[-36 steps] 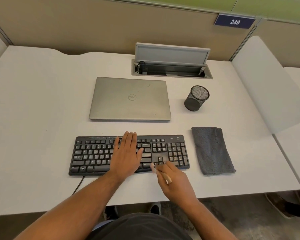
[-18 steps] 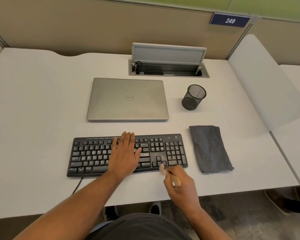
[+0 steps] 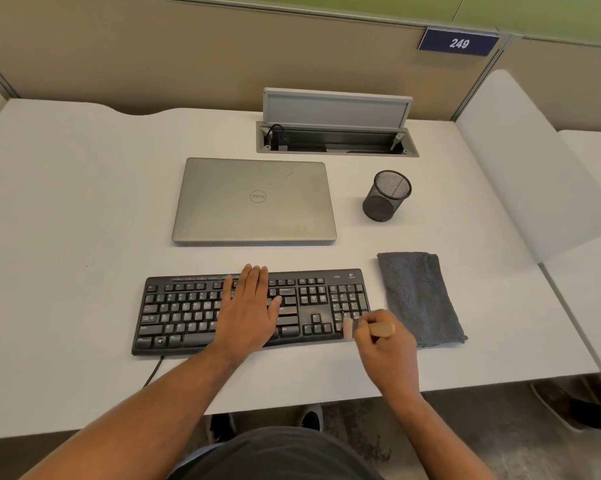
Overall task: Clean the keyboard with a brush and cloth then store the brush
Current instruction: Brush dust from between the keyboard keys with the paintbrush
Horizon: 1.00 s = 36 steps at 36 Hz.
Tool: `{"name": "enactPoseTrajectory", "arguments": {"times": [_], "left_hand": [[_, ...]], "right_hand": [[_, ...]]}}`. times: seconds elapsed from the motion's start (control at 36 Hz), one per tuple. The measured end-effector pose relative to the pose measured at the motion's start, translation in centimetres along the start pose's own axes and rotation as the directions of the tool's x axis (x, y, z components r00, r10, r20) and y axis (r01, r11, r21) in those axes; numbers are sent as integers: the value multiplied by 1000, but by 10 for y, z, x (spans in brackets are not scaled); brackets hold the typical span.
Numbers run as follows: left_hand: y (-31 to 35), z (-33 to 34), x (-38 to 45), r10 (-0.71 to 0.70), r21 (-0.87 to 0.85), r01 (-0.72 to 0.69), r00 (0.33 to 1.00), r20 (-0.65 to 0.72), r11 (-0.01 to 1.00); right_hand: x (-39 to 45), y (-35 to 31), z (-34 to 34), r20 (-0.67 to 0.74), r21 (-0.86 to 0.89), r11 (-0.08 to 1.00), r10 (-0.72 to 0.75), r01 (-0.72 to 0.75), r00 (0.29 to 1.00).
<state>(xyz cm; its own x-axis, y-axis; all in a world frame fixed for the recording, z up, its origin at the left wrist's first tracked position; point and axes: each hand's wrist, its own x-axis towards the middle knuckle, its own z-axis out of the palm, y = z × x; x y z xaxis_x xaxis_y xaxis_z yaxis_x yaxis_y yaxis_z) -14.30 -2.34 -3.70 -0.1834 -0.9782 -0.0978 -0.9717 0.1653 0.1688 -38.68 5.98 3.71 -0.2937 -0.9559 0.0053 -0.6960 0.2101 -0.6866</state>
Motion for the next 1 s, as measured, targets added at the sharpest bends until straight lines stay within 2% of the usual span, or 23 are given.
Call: {"name": "enactPoseTrajectory", "arguments": {"times": [0.14,0.22,0.31,0.47,0.69,1.0], "left_hand": [[10,-6,5,-8,-34,7,1000,-16,999],[19,-7,8,49,-56,-50,998,-25,997],[26,-5,12,109,-65,-110,994,-14,992],[26,6,14,136,-51,-136,991,0,989],[25,9,13,138,-30,-138,990,-8,990],[25,13,14,128,-18,-129,992,-11,992]], "right_hand": [[35,-16,-1,79,127,987,92,-102,993],[56,-27,0,112,223,957,166,-188,980],[73,-37,2,156,260,943,173,-210,972],[86,-54,8,255,37,998,42,-54,966],[82,-55,6,412,-221,973,33,64,911],[51,-37,-6,530,-298,951,92,83,843]]}}
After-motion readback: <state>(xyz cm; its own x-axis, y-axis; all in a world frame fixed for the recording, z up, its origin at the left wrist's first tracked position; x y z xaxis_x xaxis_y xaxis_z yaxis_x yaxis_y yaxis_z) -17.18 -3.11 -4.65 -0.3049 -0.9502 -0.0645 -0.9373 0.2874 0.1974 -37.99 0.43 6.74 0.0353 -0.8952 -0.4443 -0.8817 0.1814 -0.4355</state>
